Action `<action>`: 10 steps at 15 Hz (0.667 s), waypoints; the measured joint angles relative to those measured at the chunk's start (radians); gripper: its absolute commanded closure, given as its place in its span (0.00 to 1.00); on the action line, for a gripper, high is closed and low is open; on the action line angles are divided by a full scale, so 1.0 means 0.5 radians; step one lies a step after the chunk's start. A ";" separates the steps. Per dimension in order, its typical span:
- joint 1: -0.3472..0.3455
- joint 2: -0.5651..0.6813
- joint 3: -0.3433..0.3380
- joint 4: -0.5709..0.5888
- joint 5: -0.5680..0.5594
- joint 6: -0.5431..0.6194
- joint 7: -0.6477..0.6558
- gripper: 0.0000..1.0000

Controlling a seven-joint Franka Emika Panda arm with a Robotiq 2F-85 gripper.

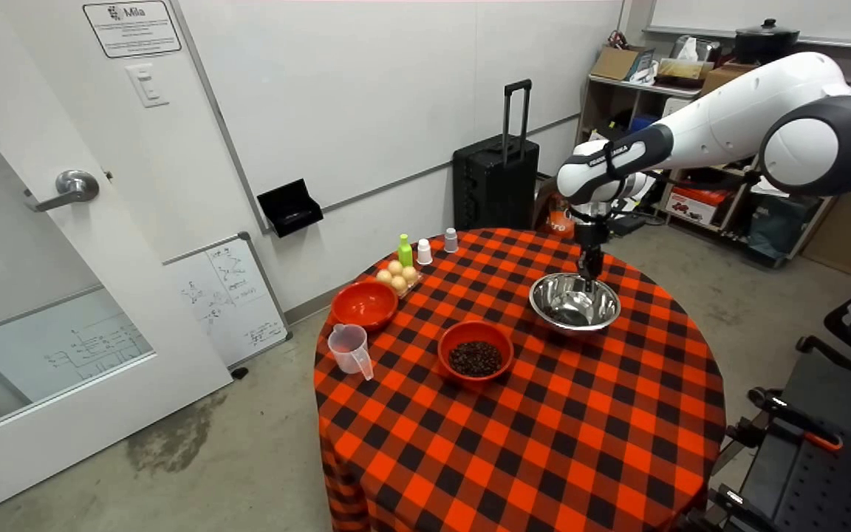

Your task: Pour the contents in the silver bowl into the red bowl

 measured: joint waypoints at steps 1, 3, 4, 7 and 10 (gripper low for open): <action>0.002 0.017 -0.001 -0.003 0.000 0.004 0.000 0.98; 0.003 0.029 -0.001 -0.006 0.004 0.000 0.000 0.66; 0.003 0.029 0.000 -0.007 0.007 -0.005 0.000 0.60; 0.007 0.028 0.009 -0.013 0.016 -0.037 -0.007 0.38; 0.007 -0.004 0.044 -0.031 0.017 -0.027 -0.005 0.16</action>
